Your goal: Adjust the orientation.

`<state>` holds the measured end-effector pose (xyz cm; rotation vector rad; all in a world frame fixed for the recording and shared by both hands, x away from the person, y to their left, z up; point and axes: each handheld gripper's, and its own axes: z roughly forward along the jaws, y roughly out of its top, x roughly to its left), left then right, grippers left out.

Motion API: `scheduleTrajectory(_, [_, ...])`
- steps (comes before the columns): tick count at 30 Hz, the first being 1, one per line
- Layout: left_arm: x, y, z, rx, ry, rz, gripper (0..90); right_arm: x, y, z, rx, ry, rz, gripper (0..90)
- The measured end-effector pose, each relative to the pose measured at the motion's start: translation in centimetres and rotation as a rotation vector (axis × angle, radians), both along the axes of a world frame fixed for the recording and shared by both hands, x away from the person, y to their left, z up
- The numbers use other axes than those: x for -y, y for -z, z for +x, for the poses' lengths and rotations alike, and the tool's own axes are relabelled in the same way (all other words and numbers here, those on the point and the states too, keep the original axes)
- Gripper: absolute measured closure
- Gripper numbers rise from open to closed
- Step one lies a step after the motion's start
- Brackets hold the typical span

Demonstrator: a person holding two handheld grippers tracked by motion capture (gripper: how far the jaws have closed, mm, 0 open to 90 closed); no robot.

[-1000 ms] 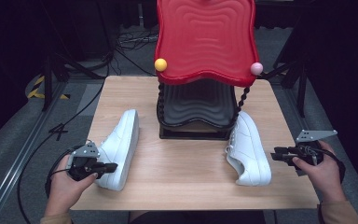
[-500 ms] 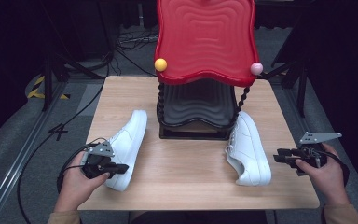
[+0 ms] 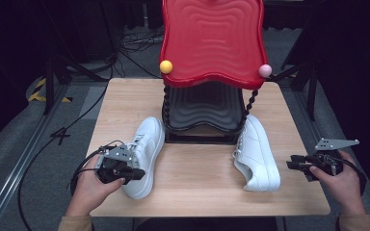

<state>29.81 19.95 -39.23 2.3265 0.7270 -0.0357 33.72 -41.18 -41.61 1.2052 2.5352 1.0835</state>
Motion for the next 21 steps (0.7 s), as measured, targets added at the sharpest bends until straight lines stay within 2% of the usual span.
scheduleTrajectory(4, [-0.2, -0.3, -0.2, 0.011, -0.008, -0.005, 77.0, -0.2, 0.1, 0.0, -0.003, -0.006, -0.003, 62.5])
scheduleTrajectory(10, [0.0, -0.5, -0.3, 0.014, -0.006, -0.005, 71.7, -0.4, 0.2, 0.2, -0.002, -0.011, -0.007, 62.2])
scheduleTrajectory(13, [0.2, -0.5, -0.4, 0.004, -0.005, -0.002, 68.7, -0.4, 0.2, 0.2, -0.003, -0.01, -0.004, 62.1])
scheduleTrajectory(16, [0.6, -0.3, -0.2, -0.015, -0.012, 0.036, 61.9, -0.4, 0.3, 0.2, -0.003, -0.01, -0.005, 62.0])
scheduleTrajectory(19, [1.0, 0.1, -0.1, -0.029, -0.013, 0.057, 54.4, -0.4, 0.3, 0.1, -0.007, -0.014, -0.006, 61.8])
scheduleTrajectory(21, [1.2, 0.3, 0.0, -0.046, 0.0, 0.066, 53.4, -0.5, 0.3, 0.1, -0.006, -0.017, -0.008, 61.7])
